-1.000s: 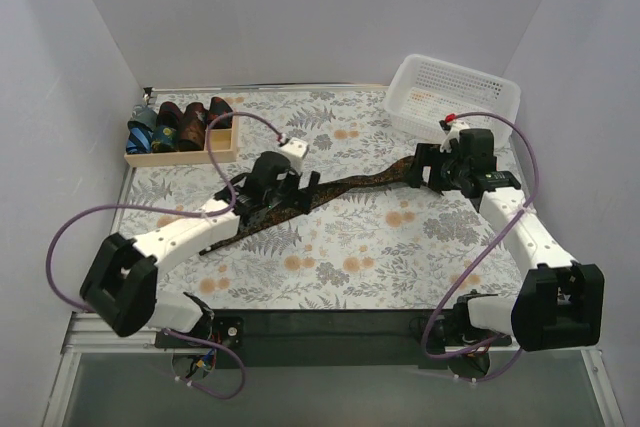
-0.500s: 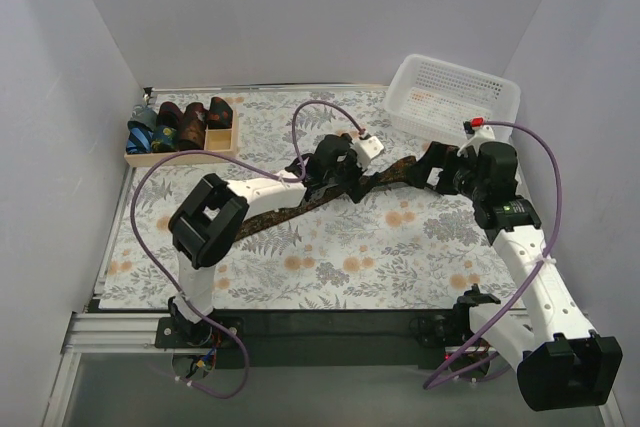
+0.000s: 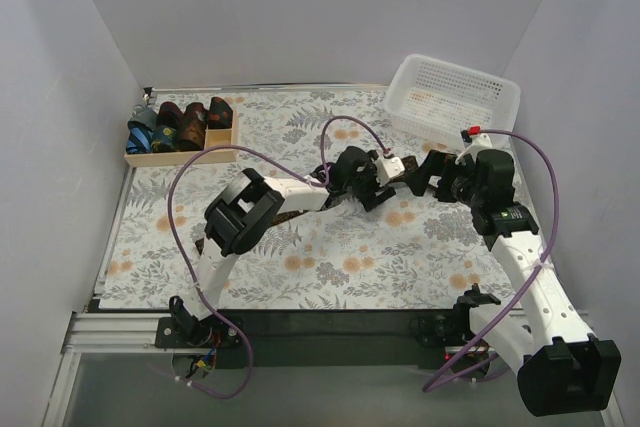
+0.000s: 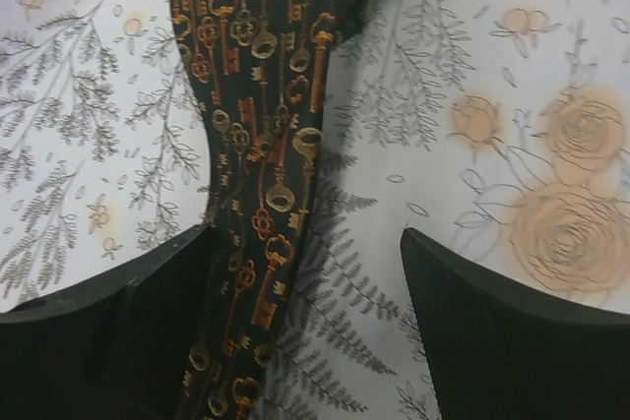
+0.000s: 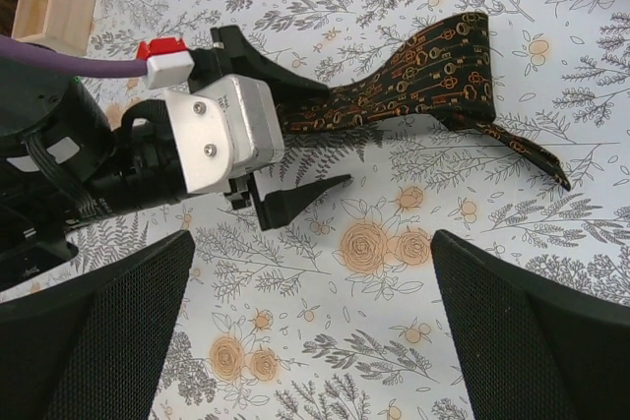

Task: Roll the ties
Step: Flatten the tie

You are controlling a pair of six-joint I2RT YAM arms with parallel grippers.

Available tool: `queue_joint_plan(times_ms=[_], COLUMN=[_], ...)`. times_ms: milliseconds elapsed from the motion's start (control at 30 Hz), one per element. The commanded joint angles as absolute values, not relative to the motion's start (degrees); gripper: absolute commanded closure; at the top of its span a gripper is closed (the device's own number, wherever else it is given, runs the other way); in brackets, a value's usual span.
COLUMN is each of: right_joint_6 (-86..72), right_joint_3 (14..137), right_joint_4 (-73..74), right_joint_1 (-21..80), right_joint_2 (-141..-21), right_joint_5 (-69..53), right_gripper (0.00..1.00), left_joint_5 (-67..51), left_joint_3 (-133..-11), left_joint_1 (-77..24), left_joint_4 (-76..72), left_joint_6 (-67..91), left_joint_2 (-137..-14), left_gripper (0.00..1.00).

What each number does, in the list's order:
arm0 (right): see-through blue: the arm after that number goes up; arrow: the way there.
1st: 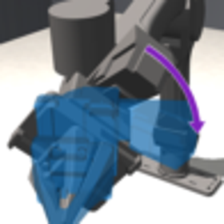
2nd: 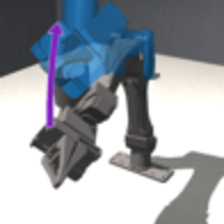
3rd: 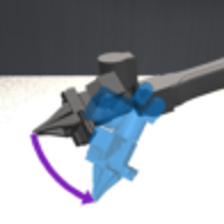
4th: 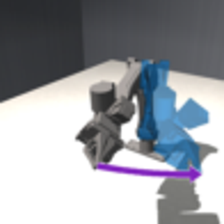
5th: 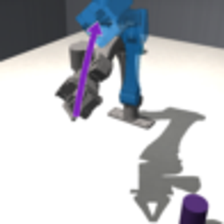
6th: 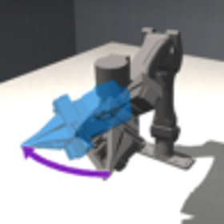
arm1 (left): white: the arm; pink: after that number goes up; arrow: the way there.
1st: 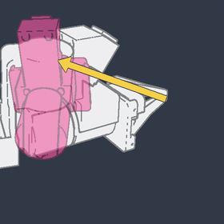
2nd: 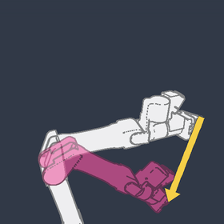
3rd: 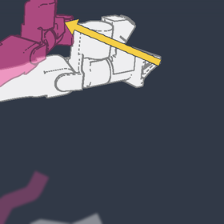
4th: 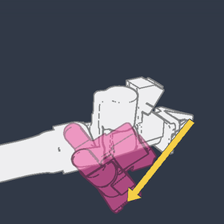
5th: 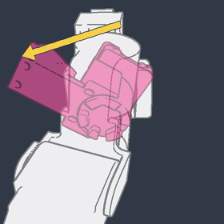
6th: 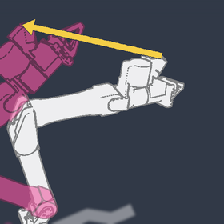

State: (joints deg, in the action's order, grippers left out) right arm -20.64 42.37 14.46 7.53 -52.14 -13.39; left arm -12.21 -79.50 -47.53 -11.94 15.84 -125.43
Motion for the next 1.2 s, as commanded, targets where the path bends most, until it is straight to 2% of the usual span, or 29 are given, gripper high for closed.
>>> queue_joint_plan(times_ms=[0,67,167,200,300,333,500,533,633,733,800,867,1100,1167], right_joint_6=[-19.6,-19.34,-18.81,-18.63,-18.2,-18.11,-16.79,-16.61,-16.08,-15.56,-15.21,-14.42,-11.08,-9.94], right_joint_3=[42.19,42.27,42.36,42.45,42.63,42.63,43.33,43.5,43.94,43.95,43.95,43.95,45.09,45.61], right_joint_4=[12.66,13.01,13.18,13.1,13.27,13.27,13.53,13.71,13.89,14.06,14.24,14.59,15.47,15.56], right_joint_1=[7.73,7.65,7.65,7.65,7.65,7.65,7.65,7.65,7.65,7.73,7.65,7.65,10.01,11.42], right_joint_2=[-50.63,-50.27,-49.92,-49.83,-49.57,-49.48,-48.78,-48.61,-48.78,-49.48,-49.83,-50.62,-55.1,-57.47], right_joint_5=[-13.18,-12.92,-12.31,-12.04,-10.99,-10.73,-9.67,-9.49,-9.32,-9.93,-11.24,-13.0,-16.7,-16.79], right_gripper=[0.06,0.06,0.07,0.07,0.07,0.07,0.08,0.07,0.08,0.08,0.08,0.08,0.11,0.11], left_joint_5=[-11.61,-10.99,-11.6,-12.73,-15.63,-16.17,-25.2,-30.71,-33.83,-34.36,-44.26,-49.03,-44.66,-43.77], left_joint_3=[-83.14,-84.28,-84.29,-83.5,-79.91,-79.02,-79.1,-79.88,-80.15,-81.29,-82.0,-80.09,-73.31,-72.25], left_joint_1=[-47.64,-47.64,-47.64,-47.64,-47.9,-48.16,-49.57,-49.4,-48.43,-41.16,-33.88,-31.47,-30.41,-29.97], left_joint_4=[-14.58,-14.68,-14.5,-14.24,-13.37,-12.75,4.16,6.57,11.33,15.37,18.27,18.63,16.44,16.52], left_joint_6=[13.36,13.18,13.53,14.06,16.25,17.3,25.02,27.83,36.19,50.06,59.97,63.18,65.83,66.62], left_joint_2=[-126.9,-127.96,-128.32,-127.89,-124.11,-121.49,-110.67,-108.48,-103.37,-107.21,-113.78,-116.27,-113.47,-113.03], left_gripper=[0.3,0.36,0.57,0.68,0.84,0.93,1.0,1.0,1.0,1.0,1.0,1.0,1.0,0.95])
